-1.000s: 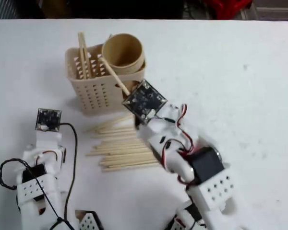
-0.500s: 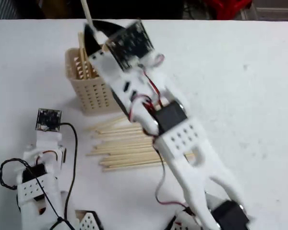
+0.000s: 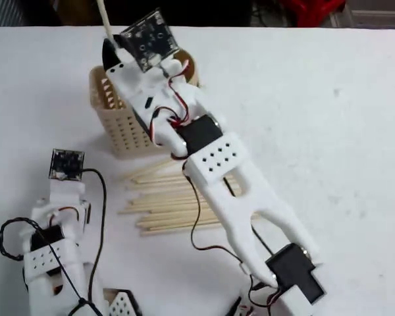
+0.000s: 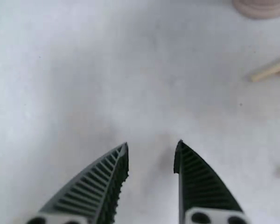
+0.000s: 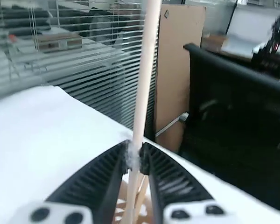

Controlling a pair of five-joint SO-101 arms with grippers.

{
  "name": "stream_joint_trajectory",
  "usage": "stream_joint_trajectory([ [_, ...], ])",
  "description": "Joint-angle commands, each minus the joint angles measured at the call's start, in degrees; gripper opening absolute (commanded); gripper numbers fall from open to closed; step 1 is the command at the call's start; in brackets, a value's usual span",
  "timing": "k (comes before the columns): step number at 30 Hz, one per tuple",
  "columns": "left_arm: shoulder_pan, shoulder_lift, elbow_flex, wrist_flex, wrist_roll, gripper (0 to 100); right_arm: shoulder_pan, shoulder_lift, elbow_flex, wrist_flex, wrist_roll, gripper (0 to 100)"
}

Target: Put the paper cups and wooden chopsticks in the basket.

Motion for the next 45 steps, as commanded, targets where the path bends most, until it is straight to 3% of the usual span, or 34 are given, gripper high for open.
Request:
stream_joint_trajectory([
  [1, -0.4, -1.1, -0.3, -1.0, 0.5, 17, 0.0, -1.0, -3.5, 1.5, -3.5, 2.3],
  [8, -0.4, -1.1, -0.3, -1.0, 0.5, 17, -0.1, -1.4, -3.6, 8.0, -3.5, 17.4],
  [13, -0.4, -1.1, -0.3, -1.0, 0.5, 17, 0.9, -5.3, -3.3, 16.1, -3.4, 17.7],
  [20, -0.4, -1.1, -0.3, -1.0, 0.5, 17, 8.3, -15.5, -3.2, 38.3, -2.7, 17.9],
  [26, -0.4, -1.1, -0.3, -1.0, 0.5, 17, 12.4, -19.4, -3.2, 51.7, 12.1, 17.8],
  [41, -0.4, -1.1, -0.3, -1.0, 0.5, 17, 12.1, -20.2, -3.2, 57.8, 13.5, 17.7],
  [45, -0.4, -1.1, -0.3, -1.0, 0.5, 17, 8.6, -19.6, -3.2, 49.9, 13.1, 17.7],
])
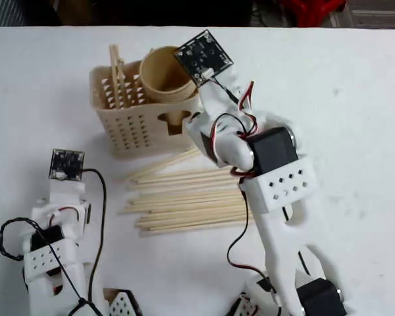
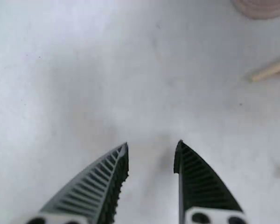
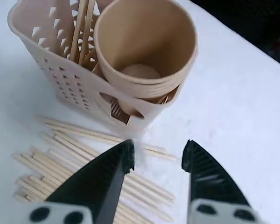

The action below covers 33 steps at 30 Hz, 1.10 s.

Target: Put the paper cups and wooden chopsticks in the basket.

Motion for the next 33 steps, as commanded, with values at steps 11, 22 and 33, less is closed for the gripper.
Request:
stream_joint_trajectory([
  [11, -0.4, -1.1, -0.3, -1.0, 0.5, 17, -16.0, 16.3, -2.9, -45.1, 0.4, 17.6],
  [22, -0.4, -1.1, -0.3, -1.0, 0.5, 17, -15.9, 25.6, -3.0, -54.5, 0.7, 17.6],
  [33, -0.4, -1.1, -0.3, -1.0, 0.5, 17, -13.0, 29.7, -5.5, -54.5, 0.8, 17.6],
])
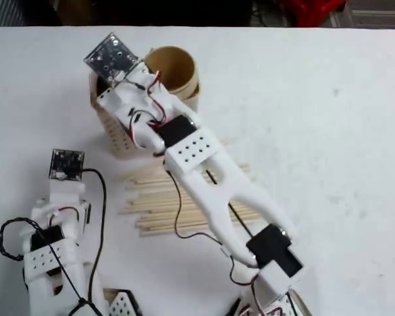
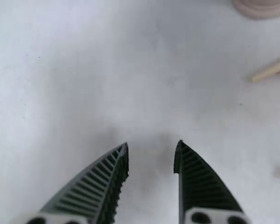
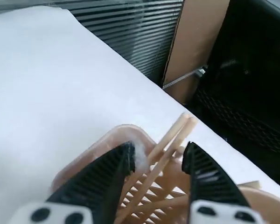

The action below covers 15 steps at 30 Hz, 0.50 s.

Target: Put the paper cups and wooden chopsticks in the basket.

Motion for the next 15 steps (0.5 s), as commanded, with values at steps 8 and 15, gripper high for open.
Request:
stream_joint_trajectory([
  [8, -0.4, -1.1, -0.3, -1.0, 0.5, 17, 1.0, 1.2, -3.6, -1.7, 0.8, 17.6],
  [15, -0.4, -1.1, -0.3, -1.0, 0.5, 17, 2.3, 1.2, -3.7, -1.7, 2.2, 17.4],
])
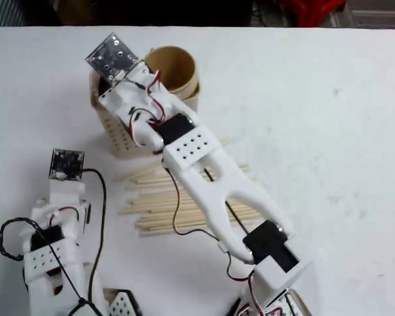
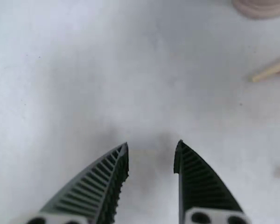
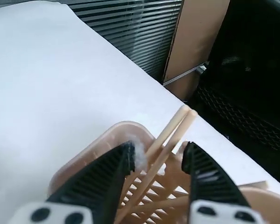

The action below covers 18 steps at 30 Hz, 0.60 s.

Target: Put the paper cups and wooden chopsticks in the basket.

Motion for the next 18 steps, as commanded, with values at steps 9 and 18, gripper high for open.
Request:
stream_joint_trajectory([
  [9, -0.4, -1.1, -0.3, -1.0, 0.5, 17, 1.7, -0.7, -3.2, -2.9, 10.5, 2.4],
  [18, -0.4, -1.1, -0.3, -1.0, 0.5, 17, 1.8, -4.6, -3.3, -2.5, 10.5, 1.6],
])
